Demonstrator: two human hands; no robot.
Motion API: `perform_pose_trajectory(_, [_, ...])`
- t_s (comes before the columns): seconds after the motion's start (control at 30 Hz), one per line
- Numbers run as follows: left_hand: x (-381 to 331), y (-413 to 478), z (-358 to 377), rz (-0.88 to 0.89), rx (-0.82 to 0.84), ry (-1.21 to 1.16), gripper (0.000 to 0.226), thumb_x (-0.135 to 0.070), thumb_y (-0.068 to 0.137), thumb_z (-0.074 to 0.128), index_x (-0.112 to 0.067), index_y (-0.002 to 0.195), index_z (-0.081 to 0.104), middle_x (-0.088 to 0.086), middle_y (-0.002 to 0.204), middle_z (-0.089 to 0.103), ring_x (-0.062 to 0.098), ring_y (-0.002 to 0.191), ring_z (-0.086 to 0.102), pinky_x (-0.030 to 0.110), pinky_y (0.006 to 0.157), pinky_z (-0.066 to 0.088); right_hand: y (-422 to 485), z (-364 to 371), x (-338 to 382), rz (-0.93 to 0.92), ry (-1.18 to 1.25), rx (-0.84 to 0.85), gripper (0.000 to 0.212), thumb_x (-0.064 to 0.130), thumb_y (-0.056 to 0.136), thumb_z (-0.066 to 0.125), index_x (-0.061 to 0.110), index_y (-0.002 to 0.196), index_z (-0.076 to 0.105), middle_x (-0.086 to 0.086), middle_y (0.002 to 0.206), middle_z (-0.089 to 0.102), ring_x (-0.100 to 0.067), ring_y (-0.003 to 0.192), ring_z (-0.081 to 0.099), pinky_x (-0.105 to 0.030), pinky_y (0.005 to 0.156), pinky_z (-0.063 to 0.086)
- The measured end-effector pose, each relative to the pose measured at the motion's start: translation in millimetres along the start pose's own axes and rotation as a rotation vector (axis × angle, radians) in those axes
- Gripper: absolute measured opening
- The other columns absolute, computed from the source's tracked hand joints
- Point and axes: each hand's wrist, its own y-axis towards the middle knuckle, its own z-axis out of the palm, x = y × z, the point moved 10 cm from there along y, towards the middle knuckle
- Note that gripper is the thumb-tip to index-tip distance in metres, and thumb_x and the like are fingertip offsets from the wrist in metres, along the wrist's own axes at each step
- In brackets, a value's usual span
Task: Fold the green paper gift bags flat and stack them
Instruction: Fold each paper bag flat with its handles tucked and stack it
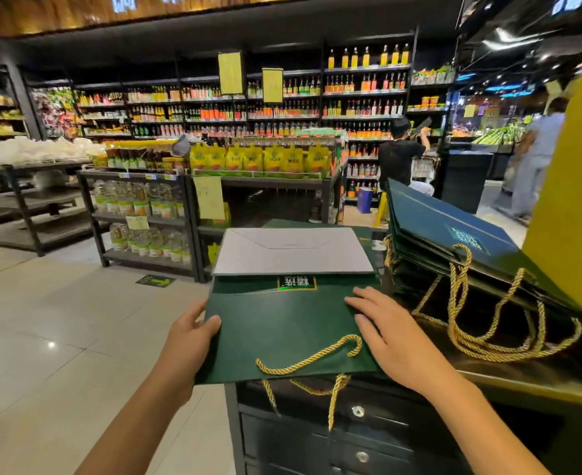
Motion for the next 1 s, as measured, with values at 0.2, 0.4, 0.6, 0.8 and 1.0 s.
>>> perform_pose_trajectory(0.2, [-40,-3,-5,0.346,-0.211,0.680,0.050,-0.012,0.096,0.060,-0.020,0.143,0.048,0.013,0.135,0.055,0.028,0.116,0.055,0.045,0.093,0.049,-3,9,-7,-0.008,0.017,0.045,0.045,0.016,0.108,0.039,0.028,0.151,0.045,0.012,0.160,0.034,0.010,0.141,0.011,-0.013,0.118,-0.004])
perform_pose_trajectory(0.4, [-79,-52,84,0.761,0.158,0.789,0.026,-0.021,0.093,0.069,-0.027,0.117,0.072,-0.014,0.119,0.063,0.004,0.116,0.054,0.018,0.100,0.038,-2,11,-10,0.004,0.052,0.052,0.045,0.015,0.107,0.039,0.026,0.150,0.047,0.009,0.161,0.035,0.002,0.148,0.016,-0.013,0.117,-0.002])
perform_pose_trajectory(0.6, [-51,-59,169,0.760,0.578,0.970,0.034,-0.050,0.084,0.075,-0.035,0.115,0.072,-0.016,0.118,0.059,0.006,0.116,0.050,0.035,0.106,0.043,-3,9,-9,0.016,0.052,0.052,0.043,0.015,0.107,0.039,0.023,0.148,0.050,0.005,0.160,0.037,-0.009,0.152,0.021,-0.019,0.120,0.003])
perform_pose_trajectory(0.8, [-48,-57,182,0.715,0.660,0.927,0.009,-0.047,0.084,0.075,-0.047,0.088,0.067,-0.019,0.112,0.056,0.013,0.117,0.051,0.050,0.107,0.040,-2,9,-9,0.023,0.061,0.049,0.043,0.015,0.107,0.040,0.022,0.147,0.052,0.003,0.160,0.039,-0.011,0.152,0.023,-0.020,0.119,0.003])
perform_pose_trajectory(1.0, [-54,-45,170,0.565,0.606,0.618,0.007,-0.032,0.096,0.066,-0.027,0.093,0.071,-0.012,0.094,0.068,-0.001,0.089,0.063,0.023,0.084,0.046,-3,7,-8,0.024,0.075,0.043,0.041,0.018,0.107,0.041,0.022,0.145,0.054,0.002,0.156,0.044,-0.014,0.149,0.029,-0.032,0.125,0.011])
